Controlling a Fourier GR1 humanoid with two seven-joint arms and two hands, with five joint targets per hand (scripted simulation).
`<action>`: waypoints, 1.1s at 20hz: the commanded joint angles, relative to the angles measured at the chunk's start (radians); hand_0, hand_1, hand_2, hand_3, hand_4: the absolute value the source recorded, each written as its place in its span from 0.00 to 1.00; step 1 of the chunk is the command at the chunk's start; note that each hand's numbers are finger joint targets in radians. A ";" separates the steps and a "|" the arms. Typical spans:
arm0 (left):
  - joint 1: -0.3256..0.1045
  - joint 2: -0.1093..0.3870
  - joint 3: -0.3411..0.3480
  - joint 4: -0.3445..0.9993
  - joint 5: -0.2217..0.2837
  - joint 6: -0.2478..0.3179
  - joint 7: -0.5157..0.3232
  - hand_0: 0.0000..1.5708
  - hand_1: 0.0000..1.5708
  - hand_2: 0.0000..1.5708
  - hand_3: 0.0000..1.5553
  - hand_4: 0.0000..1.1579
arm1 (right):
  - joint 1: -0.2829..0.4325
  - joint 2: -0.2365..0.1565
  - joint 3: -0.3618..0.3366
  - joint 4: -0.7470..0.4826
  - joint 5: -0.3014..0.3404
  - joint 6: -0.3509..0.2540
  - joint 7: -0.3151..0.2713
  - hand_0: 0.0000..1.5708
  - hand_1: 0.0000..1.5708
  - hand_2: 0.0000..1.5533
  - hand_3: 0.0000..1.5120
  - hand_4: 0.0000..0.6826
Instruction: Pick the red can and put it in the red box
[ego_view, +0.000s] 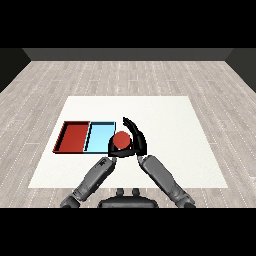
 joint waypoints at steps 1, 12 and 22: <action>-0.025 -0.007 -0.026 -0.005 0.019 0.035 -0.014 1.00 1.00 1.00 0.96 0.98 | 0.078 0.003 -0.002 -0.038 0.034 0.017 -0.003 0.00 0.00 0.00 0.00 0.00; 0.026 -0.007 0.021 -0.050 -0.085 0.042 0.036 1.00 1.00 1.00 0.94 0.98 | 0.109 -0.012 -0.136 -0.057 -0.051 0.135 -0.034 0.00 0.00 0.00 0.00 0.00; -0.029 0.039 0.211 -0.024 -0.126 -0.030 0.057 1.00 1.00 1.00 0.95 0.98 | 0.272 -0.143 -0.269 -0.334 -0.130 0.240 0.026 0.00 0.00 0.00 0.00 0.00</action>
